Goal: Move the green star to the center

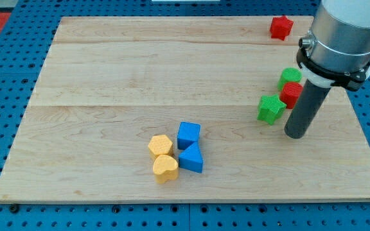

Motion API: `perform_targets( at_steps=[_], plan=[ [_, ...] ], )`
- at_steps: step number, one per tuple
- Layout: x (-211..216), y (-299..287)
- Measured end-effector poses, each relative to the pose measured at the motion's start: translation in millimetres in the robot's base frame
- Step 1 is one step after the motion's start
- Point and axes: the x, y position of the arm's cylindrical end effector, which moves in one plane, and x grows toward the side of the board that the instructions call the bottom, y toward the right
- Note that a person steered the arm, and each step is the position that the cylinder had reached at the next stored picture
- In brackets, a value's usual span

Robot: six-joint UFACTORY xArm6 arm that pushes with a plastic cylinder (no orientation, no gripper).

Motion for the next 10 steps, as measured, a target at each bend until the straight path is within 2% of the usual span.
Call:
perform_targets(
  at_steps=[1,2,3,4,5,6,8,10],
  plan=[
    [-19.5,-48.9],
    [-45.4,-56.4],
    [-11.8,-46.4],
    [-11.1,-28.1],
    [-35.6,-28.1],
    [-52.0,-62.3],
    [-41.5,-121.0],
    [-15.3,-58.4]
  ],
)
